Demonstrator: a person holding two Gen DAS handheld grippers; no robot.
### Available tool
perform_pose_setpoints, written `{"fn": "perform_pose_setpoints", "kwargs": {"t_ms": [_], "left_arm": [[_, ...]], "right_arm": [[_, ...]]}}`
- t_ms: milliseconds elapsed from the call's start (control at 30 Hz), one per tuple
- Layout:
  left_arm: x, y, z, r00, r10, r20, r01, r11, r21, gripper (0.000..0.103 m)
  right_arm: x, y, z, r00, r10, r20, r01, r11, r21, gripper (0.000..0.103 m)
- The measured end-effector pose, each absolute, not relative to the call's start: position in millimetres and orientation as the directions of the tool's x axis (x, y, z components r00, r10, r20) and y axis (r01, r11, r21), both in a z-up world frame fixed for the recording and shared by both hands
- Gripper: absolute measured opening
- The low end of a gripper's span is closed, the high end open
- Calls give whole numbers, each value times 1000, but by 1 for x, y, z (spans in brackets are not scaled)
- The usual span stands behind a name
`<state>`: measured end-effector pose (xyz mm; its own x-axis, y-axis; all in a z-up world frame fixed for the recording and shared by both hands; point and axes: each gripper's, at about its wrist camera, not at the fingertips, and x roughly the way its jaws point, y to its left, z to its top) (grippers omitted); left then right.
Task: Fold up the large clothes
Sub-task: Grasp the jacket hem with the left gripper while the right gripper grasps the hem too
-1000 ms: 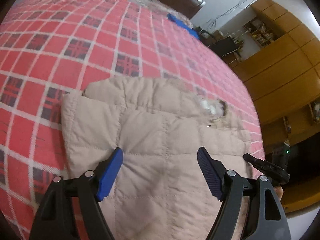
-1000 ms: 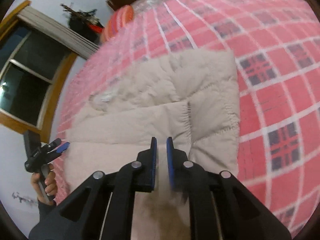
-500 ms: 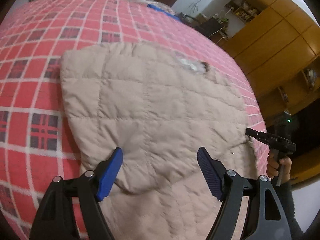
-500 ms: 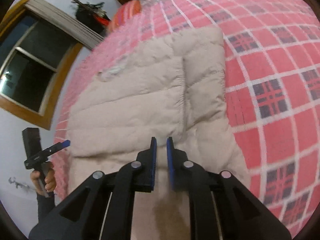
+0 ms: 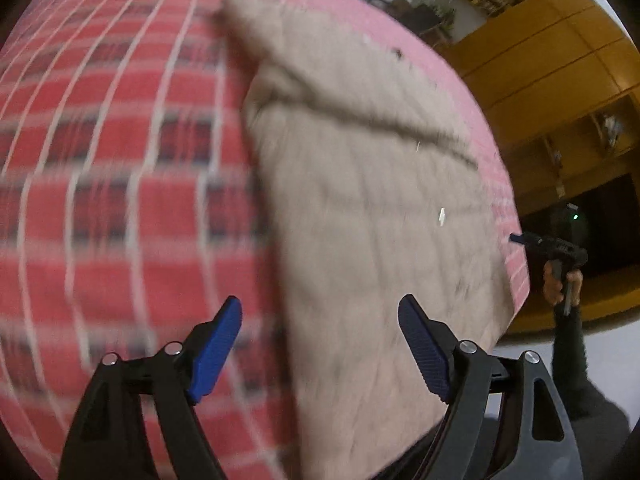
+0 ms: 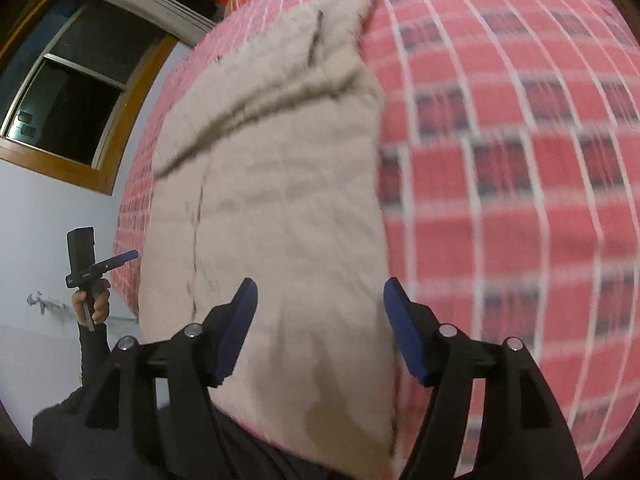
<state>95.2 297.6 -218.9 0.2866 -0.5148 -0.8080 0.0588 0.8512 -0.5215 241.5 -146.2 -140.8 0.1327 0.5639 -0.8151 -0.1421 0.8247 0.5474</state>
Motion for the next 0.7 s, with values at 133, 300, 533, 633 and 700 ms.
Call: {"fn": "perform_pose_setpoints", "kwargs": {"t_ms": [133, 300, 533, 633, 700], "left_arm": [[56, 306, -230, 280, -570, -772, 23, 808, -588, 81], [30, 295, -247, 230, -590, -774, 5, 796, -605, 82], [17, 276, -255, 151, -649, -746, 33, 758, -652, 82], [17, 264, -258, 130, -661, -739, 48, 749, -661, 81], [16, 260, -259, 124, -656, -745, 59, 754, -654, 80]], "right_arm": [[211, -163, -153, 96, 581, -808, -105, 813, 573, 66], [180, -168, -168, 40, 598, -800, -101, 799, 592, 67], [153, -157, -180, -27, 633, -773, -133, 764, 631, 63], [148, -154, -178, -22, 649, -761, -140, 751, 645, 61], [145, -155, -177, -10, 663, -749, -141, 740, 657, 59]]}}
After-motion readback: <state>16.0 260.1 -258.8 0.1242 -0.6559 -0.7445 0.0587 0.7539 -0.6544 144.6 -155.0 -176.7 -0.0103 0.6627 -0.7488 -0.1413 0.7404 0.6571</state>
